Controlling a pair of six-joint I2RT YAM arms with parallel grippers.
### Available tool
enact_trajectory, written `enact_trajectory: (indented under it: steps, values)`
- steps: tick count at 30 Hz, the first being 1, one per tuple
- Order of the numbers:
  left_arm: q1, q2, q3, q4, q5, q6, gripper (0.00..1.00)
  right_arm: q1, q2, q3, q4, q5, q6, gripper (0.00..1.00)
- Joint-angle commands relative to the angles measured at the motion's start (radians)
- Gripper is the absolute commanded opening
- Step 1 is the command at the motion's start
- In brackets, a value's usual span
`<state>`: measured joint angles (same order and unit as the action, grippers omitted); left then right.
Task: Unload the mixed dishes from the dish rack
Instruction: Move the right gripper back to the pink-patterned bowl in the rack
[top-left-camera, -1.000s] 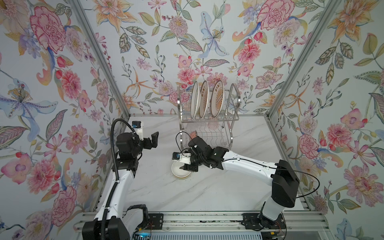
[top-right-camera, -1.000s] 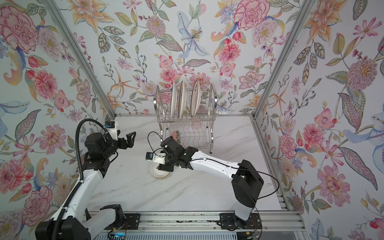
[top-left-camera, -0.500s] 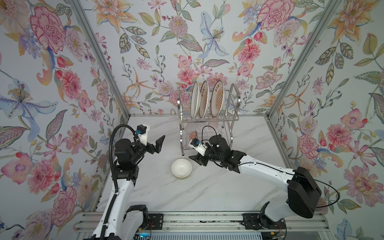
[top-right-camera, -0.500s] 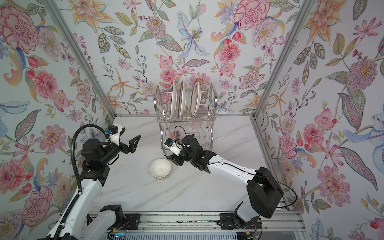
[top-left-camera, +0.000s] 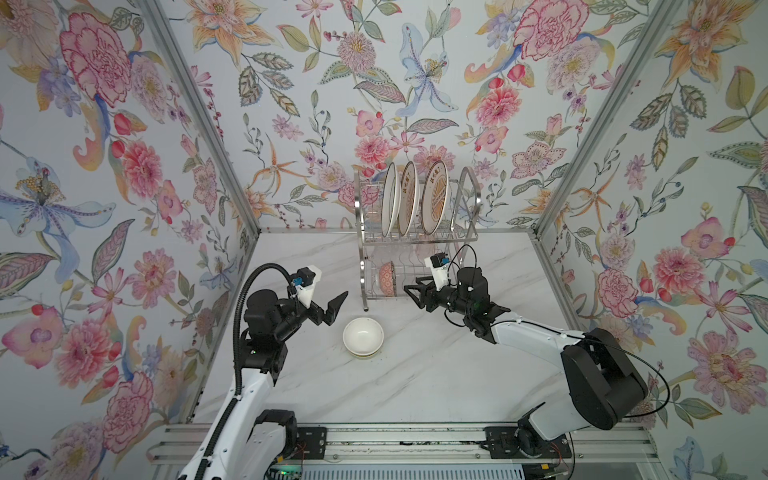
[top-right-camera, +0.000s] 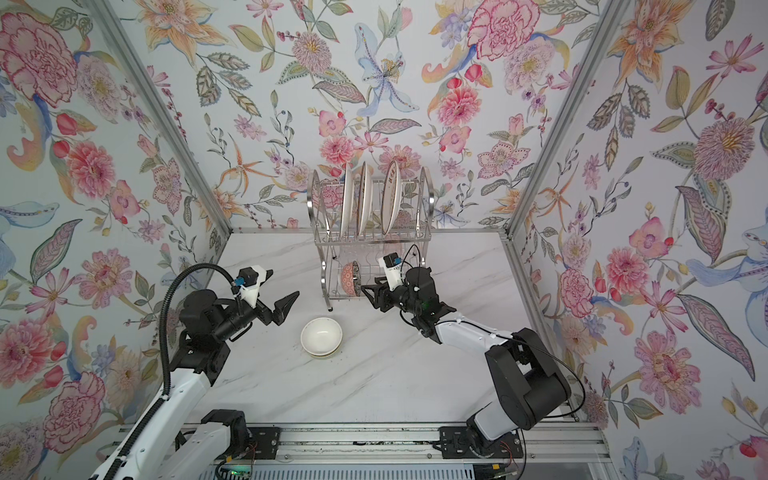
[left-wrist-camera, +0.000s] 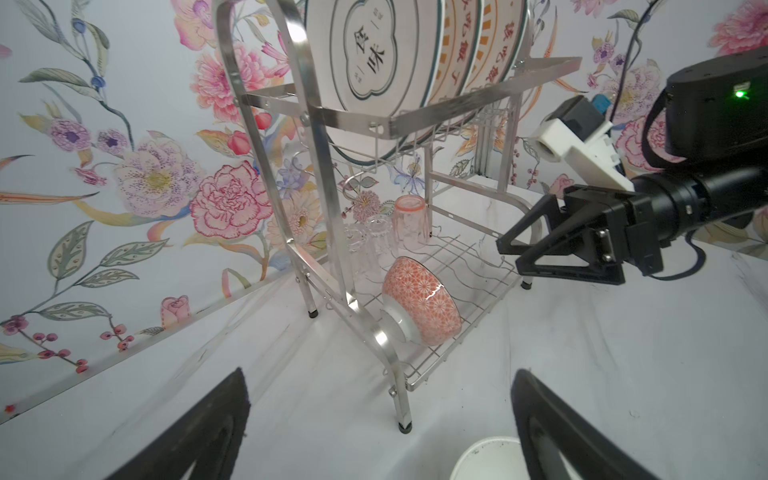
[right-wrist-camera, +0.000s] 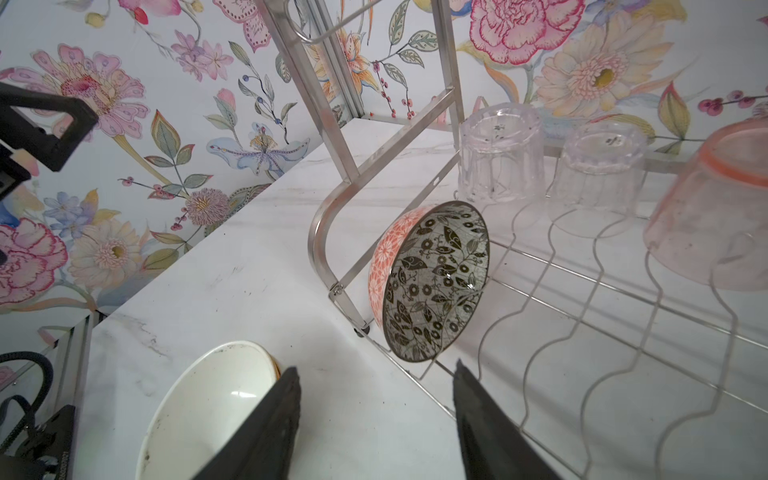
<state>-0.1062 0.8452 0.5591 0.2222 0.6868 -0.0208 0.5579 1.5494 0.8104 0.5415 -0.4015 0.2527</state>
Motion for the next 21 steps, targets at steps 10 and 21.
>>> enact_trajectory:
  steps: [10, 21]
  values:
    - [-0.117, 0.06, -0.051, 0.054, -0.074, 0.036, 0.99, -0.016, 0.154, 0.055, 0.167, -0.084, 0.097, 0.6]
    - [-0.17, 0.098, -0.075, 0.067, -0.114, 0.039, 0.99, -0.021, 0.304, 0.161, 0.204, -0.156, 0.133, 0.59]
